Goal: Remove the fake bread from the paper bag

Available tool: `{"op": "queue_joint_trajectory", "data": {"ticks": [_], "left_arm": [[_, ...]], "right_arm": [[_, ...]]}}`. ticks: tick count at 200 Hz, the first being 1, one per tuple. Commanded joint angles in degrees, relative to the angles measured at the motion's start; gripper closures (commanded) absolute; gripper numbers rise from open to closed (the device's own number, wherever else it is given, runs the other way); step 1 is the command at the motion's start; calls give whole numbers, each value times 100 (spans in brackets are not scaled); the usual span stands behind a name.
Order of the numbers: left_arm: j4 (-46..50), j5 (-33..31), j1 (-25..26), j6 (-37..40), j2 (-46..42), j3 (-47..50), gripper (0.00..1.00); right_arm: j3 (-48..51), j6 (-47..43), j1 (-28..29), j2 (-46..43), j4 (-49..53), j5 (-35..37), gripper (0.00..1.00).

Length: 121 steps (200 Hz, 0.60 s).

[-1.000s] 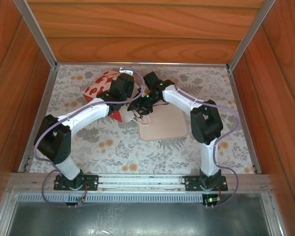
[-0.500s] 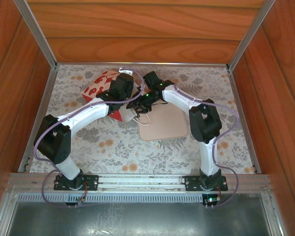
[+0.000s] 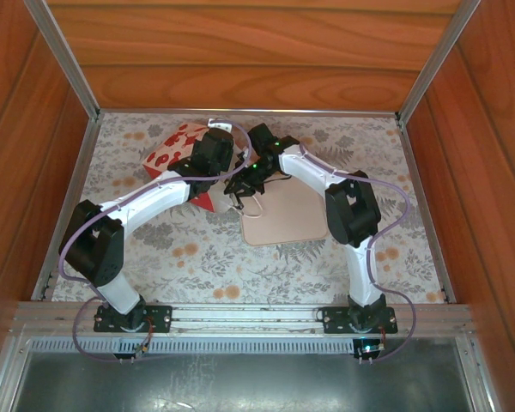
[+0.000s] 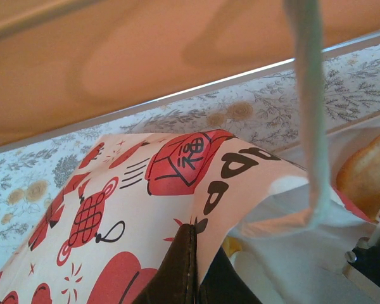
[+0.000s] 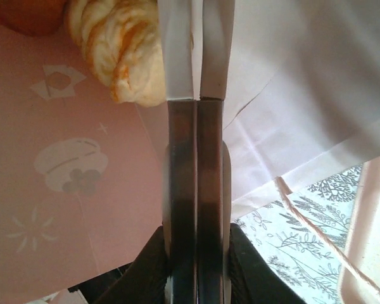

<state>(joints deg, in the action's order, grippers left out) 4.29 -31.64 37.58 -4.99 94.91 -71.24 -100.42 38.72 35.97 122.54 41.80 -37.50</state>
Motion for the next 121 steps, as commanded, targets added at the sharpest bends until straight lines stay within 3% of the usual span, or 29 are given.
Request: {"op": "queue_joint_trajectory", "data": {"ticks": [1,29,121], "left_arm": [[-161,-3,21,-116,-193,23,100],[-158,-69,21,-86,-161,14,100],[-114,-272,-48,-24,-60,-30,100]], "right_arm": [[-168,-191,-22,-51,98,19,86],[-108,-285,-26,-256,197,177,99],[982,-102,42,-1363,48,287,100]]}}
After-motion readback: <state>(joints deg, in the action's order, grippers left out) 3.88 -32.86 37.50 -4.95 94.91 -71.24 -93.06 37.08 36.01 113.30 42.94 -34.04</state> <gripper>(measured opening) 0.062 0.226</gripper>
